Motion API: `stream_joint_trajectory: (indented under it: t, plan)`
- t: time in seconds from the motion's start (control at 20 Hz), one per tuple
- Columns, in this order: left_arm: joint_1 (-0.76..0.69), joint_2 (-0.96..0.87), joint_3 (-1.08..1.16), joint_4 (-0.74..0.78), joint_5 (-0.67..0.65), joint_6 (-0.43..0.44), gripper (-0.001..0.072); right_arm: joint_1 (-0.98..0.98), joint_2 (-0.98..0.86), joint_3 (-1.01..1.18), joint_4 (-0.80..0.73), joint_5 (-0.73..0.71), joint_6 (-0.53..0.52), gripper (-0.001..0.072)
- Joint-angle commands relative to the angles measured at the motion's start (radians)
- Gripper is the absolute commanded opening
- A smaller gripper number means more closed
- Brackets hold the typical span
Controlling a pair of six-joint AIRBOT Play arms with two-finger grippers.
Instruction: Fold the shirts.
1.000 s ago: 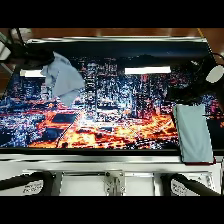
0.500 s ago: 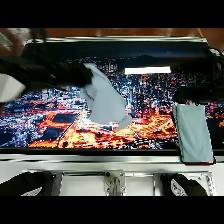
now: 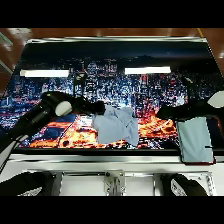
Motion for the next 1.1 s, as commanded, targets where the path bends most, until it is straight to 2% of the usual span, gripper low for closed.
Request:
stream_joint_trajectory:
  t: [0.0,0.15,0.2,0.3,0.4,0.5,0.6,0.8,1.05]
  plan:
    - [0.198,0.069,0.029,-0.026,-0.156,0.146,0.0641,-0.045,-0.024,-0.043,0.043,-0.084,-0.044,0.0676]
    - [0.389,0.167,-0.018,-0.090,-0.370,0.304,0.0641,-0.168,-0.095,-0.046,0.039,-0.031,-0.066,0.0676]
    - [0.424,0.204,-0.081,-0.134,-0.399,0.334,0.0641,-0.205,-0.137,-0.049,0.043,-0.003,-0.070,0.0676]
    - [0.434,0.283,-0.266,-0.224,-0.358,0.336,0.0640,-0.233,-0.225,-0.066,0.050,0.035,-0.071,0.0676]
    - [0.389,0.336,-0.489,-0.350,-0.237,0.311,0.0640,-0.217,-0.306,-0.087,0.065,0.039,-0.088,0.0676]
    - [0.303,0.337,-0.669,-0.510,-0.041,0.306,0.0640,-0.176,-0.370,-0.087,0.100,0.032,-0.109,0.0676]
    - [0.201,0.319,-0.756,-0.599,0.142,0.306,0.0640,-0.130,-0.408,-0.087,0.151,0.009,-0.113,0.0675]
    - [0.054,0.222,-0.764,-0.636,0.397,0.245,0.0638,-0.043,-0.432,-0.087,0.180,-0.048,-0.115,0.0676]
    - [-0.042,0.067,-0.755,-0.748,0.631,0.246,0.0638,0.032,-0.432,-0.087,0.184,-0.090,-0.088,0.0675]
